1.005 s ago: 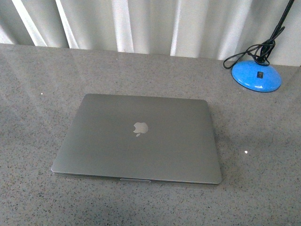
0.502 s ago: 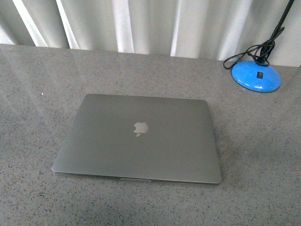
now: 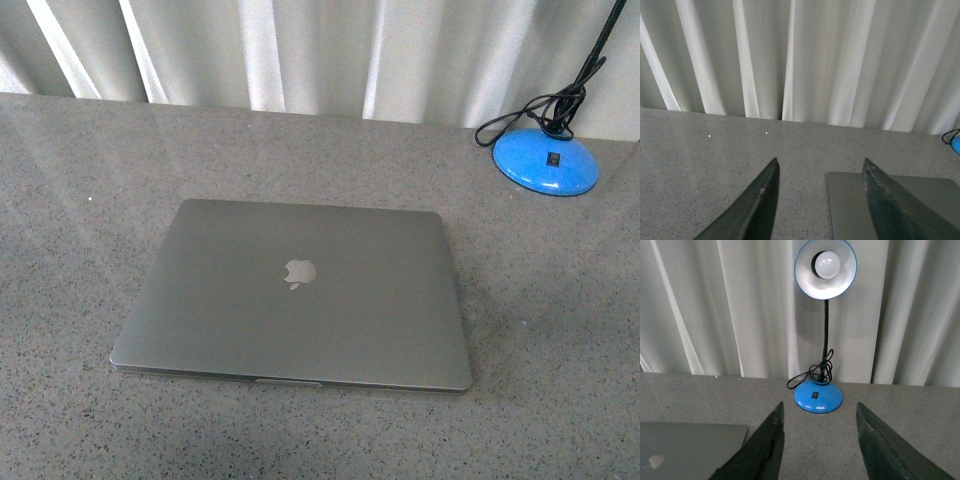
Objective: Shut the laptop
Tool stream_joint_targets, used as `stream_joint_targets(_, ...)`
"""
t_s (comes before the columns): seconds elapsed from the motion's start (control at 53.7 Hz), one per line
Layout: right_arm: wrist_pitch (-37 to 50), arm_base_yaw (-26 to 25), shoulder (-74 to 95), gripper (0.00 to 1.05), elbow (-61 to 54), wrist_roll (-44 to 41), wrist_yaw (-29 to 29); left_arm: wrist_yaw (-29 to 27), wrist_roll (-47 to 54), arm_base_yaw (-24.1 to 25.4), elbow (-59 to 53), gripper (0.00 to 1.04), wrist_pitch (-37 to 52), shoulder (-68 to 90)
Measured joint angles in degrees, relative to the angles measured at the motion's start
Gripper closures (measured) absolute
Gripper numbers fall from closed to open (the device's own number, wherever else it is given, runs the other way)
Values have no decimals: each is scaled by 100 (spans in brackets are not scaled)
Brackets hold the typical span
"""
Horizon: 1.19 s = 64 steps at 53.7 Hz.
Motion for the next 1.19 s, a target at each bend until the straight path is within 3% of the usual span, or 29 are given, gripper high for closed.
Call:
stream_joint_targets(0.13,0,0,0,38,0,0,0,0,0,0,0,30,-2,0)
stream_joint_targets(0.242,0,0,0,11,0,0,0,0,7,0,0,5,-4,0)
stream_joint_targets(0.279,0,0,0,8,0,9,0,2,9,0,0,6,-4,0)
stream_joint_targets(1.191,0,0,0,10,0,22,0,0,9,0,0,7,-4,0)
